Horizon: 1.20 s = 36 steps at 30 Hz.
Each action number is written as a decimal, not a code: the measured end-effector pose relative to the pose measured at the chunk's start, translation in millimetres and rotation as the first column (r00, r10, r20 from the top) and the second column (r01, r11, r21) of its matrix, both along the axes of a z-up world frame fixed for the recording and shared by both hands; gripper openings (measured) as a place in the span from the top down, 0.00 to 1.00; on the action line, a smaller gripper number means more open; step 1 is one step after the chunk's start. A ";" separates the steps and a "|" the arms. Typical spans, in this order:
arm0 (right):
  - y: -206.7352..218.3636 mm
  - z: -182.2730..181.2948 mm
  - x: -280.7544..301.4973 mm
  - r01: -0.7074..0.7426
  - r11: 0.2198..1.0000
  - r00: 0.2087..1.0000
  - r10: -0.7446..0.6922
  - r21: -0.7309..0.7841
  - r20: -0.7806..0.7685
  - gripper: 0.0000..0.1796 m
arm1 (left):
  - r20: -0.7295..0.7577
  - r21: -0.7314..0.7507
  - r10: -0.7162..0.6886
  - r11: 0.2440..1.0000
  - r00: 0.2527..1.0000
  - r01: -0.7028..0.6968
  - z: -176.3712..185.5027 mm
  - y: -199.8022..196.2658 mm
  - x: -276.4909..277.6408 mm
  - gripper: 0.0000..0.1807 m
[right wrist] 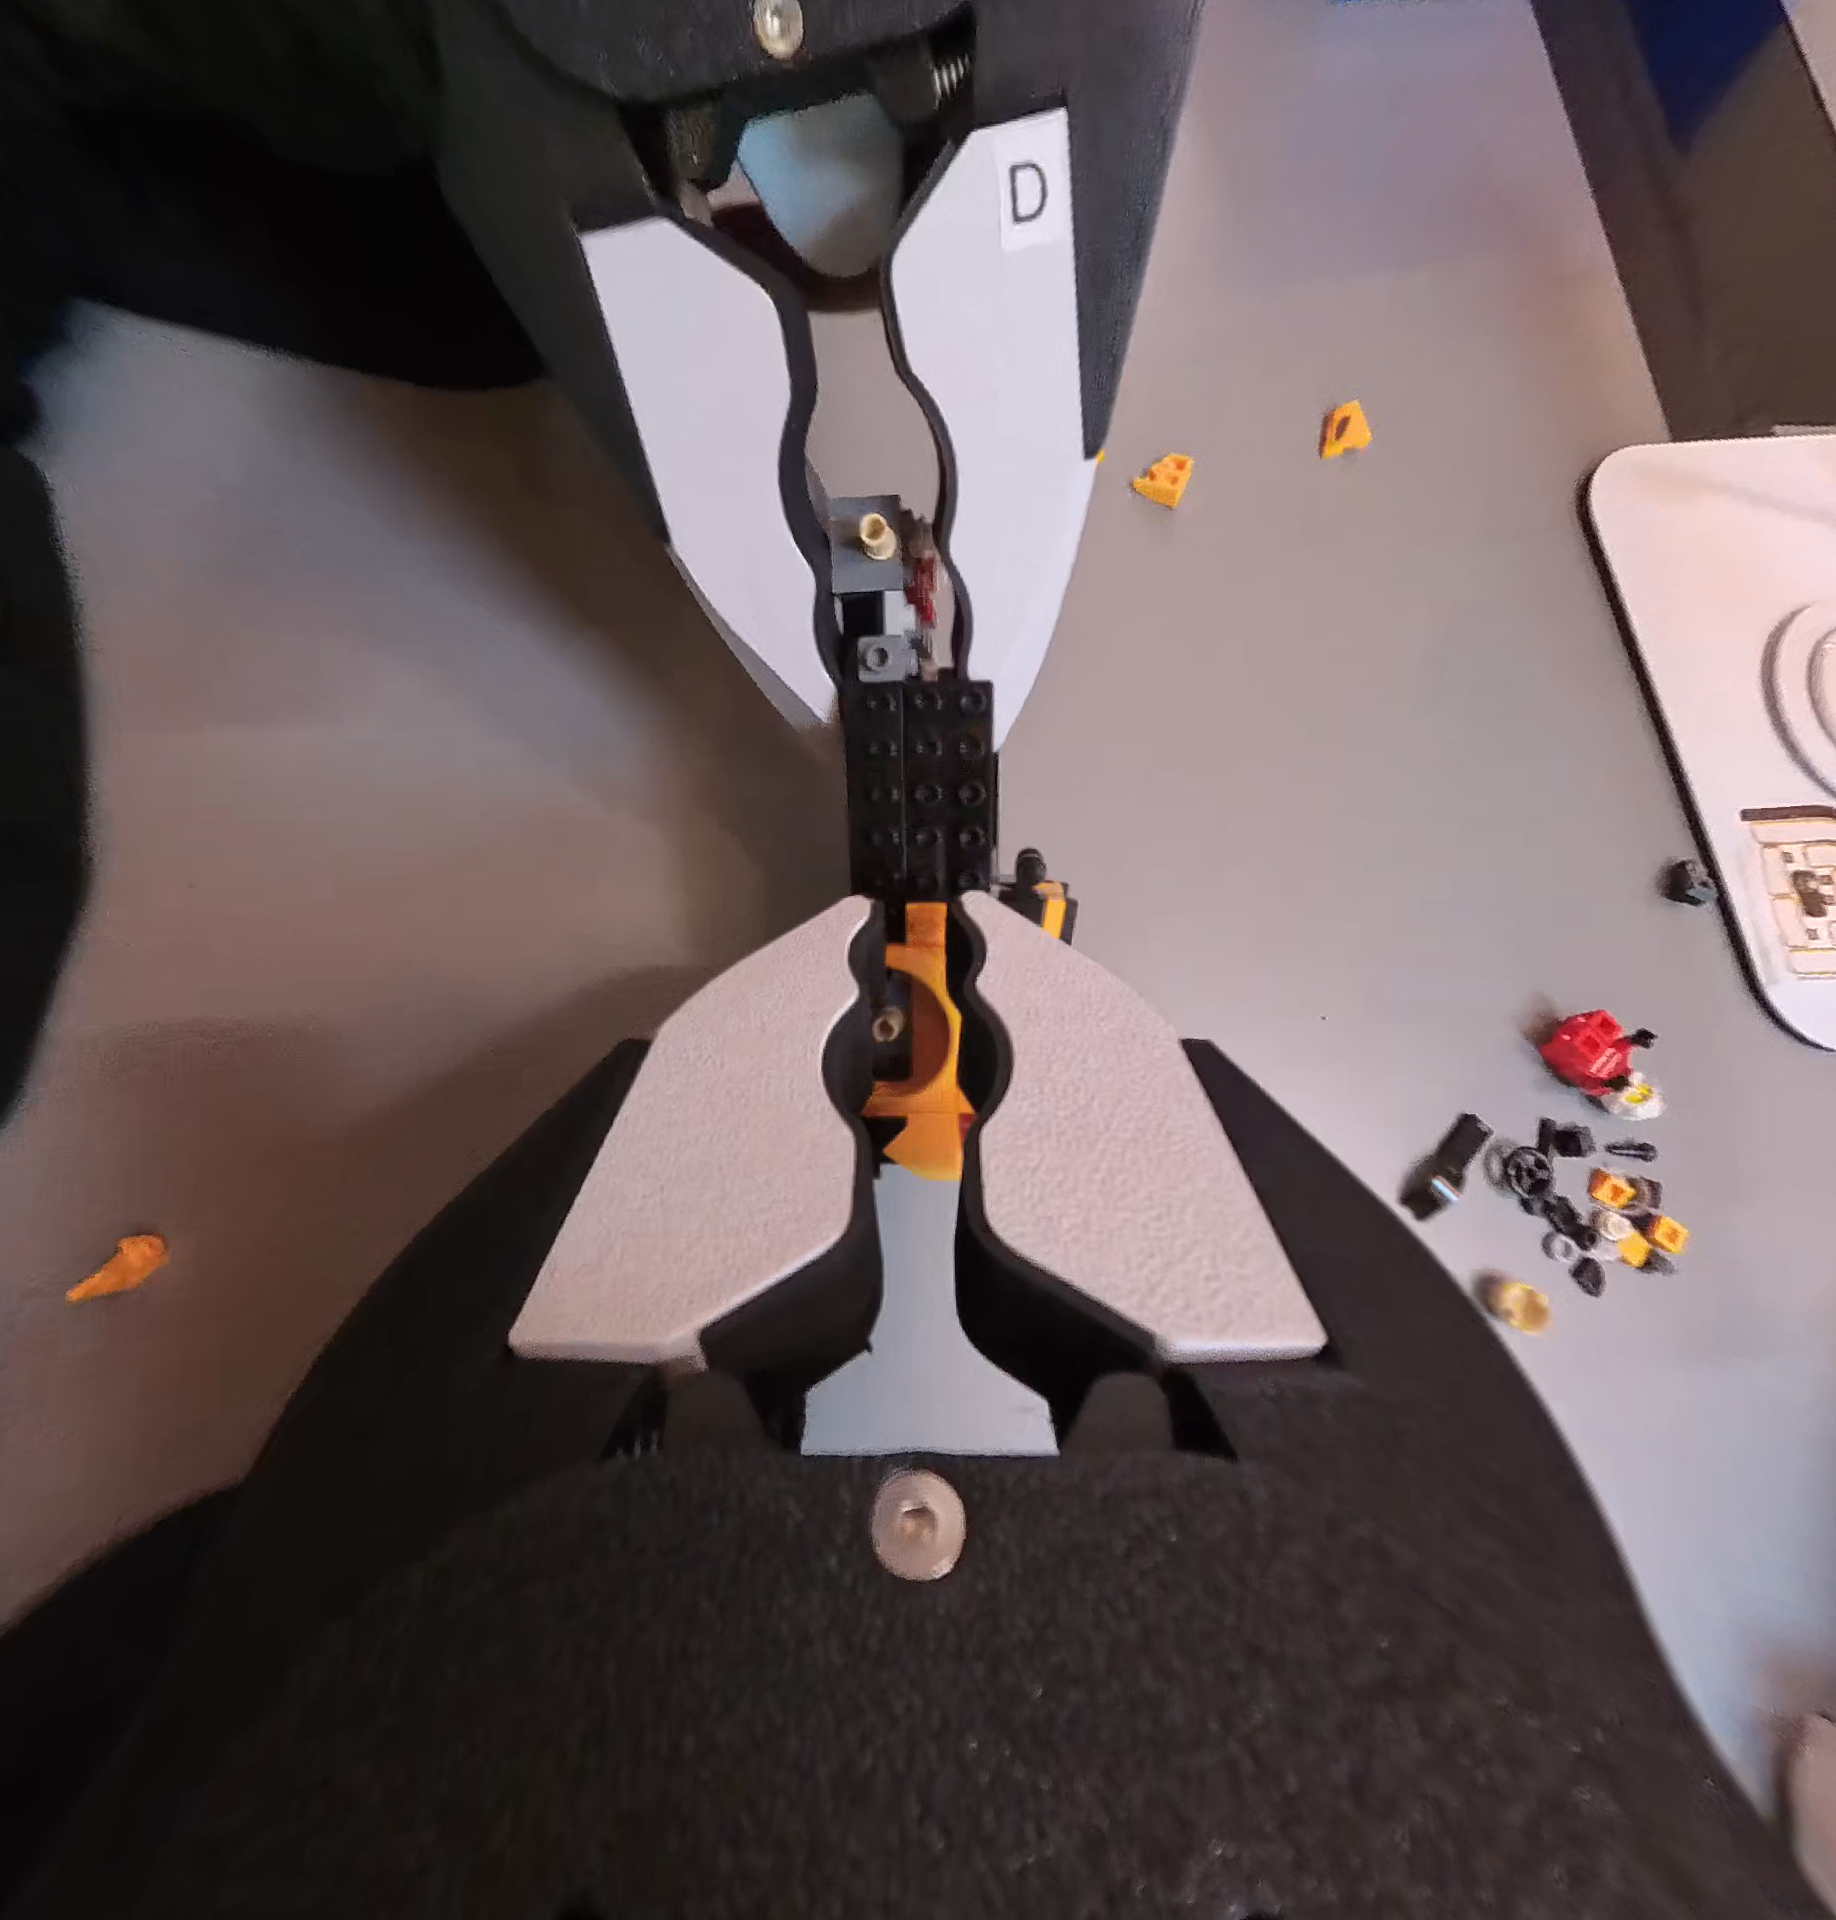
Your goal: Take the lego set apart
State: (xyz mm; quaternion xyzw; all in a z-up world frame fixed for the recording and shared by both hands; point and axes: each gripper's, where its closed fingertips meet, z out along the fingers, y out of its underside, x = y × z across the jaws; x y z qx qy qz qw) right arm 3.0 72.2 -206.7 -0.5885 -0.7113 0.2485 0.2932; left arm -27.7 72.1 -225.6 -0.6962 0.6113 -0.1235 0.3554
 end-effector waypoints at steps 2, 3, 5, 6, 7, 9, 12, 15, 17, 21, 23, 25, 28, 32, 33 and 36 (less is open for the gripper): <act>2.3 -4.0 0.6 -0.009 0.999 0.998 0.006 0.053 0.058 0.96 | -0.006 0.003 -0.006 1.000 1.000 0.006 0.6 -2.2 1.7 0.87; 1.0 -4.2 0.5 -0.021 0.998 0.997 0.017 0.054 0.072 0.96 | -0.007 0.006 -0.006 1.000 1.000 0.006 1.0 -2.4 1.7 0.87; 0.3 -4.5 0.8 -0.048 0.996 0.994 0.040 0.079 0.104 0.97 | -0.003 0.000 -0.002 1.000 1.000 0.002 1.5 -2.5 2.3 0.87; 0.4 -4.6 0.8 -0.064 0.992 0.991 0.051 0.105 0.126 0.97 | 0.000 -0.006 0.002 1.000 1.000 -0.002 1.8 -2.6 2.7 0.87; 0.0 -4.8 1.1 -0.084 0.988 0.986 0.064 0.131 0.153 0.97 | 0.003 -0.012 0.004 1.000 1.000 -0.004 2.1 -2.7 3.2 0.87; -1.1 -5.0 2.2 -0.122 0.980 0.974 0.087 0.160 0.212 0.96 | 0.011 -0.026 0.005 1.000 1.000 -0.005 2.6 -3.6 4.4 0.87; -1.1 -5.1 3.1 -0.155 0.976 0.959 0.110 0.156 0.262 0.95 | 0.009 -0.037 0.008 0.999 1.000 -0.008 3.1 -4.7 5.2 0.87; -0.8 -4.7 2.9 -0.153 0.981 0.959 0.117 0.123 0.259 0.96 | -0.004 -0.027 0.005 1.000 1.000 -0.005 3.0 -5.4 5.1 0.87; -0.6 -3.9 3.2 -0.131 0.986 0.962 0.102 0.099 0.252 0.96 | -0.013 -0.016 0.001 1.000 1.000 -0.002 3.4 -6.1 5.7 0.87; -0.5 -2.0 4.2 -0.090 0.994 0.977 0.076 0.060 0.200 0.97 | -0.011 -0.018 0.003 1.000 1.000 -0.003 3.7 -5.8 6.0 0.87; -0.7 -0.9 5.0 -0.072 0.996 0.985 0.063 0.051 0.160 0.97 | -0.009 -0.024 0.010 1.000 1.000 -0.010 3.6 -5.8 5.9 0.87; -0.8 0.3 5.4 -0.049 0.998 0.992 0.046 0.025 0.114 0.97 | 0.001 -0.038 0.016 0.999 1.000 -0.016 3.4 -5.2 5.2 0.87; -2.9 2.3 7.3 -0.032 0.999 0.997 0.034 -0.019 0.072 0.97 | 0.006 -0.051 0.008 0.999 1.000 -0.008 3.2 -6.7 6.5 0.87; 1.1 18.6 16.4 0.008 0.999 1.000 -0.008 -0.043 -0.015 1.00 | -0.020 -0.054 0.056 0.997 0.998 -0.057 0.1 4.1 -10.8 0.87; 4.1 20.1 18.2 0.031 0.999 0.999 -0.032 -0.034 -0.029 1.00 | -0.024 -0.045 0.047 0.998 0.999 -0.048 0.9 3.6 -10.6 0.87; 4.8 19.3 14.7 0.056 0.998 0.998 -0.057 -0.014 -0.026 1.00 | -0.005 -0.064 0.030 0.998 1.000 -0.030 0.2 0.5 -3.6 0.87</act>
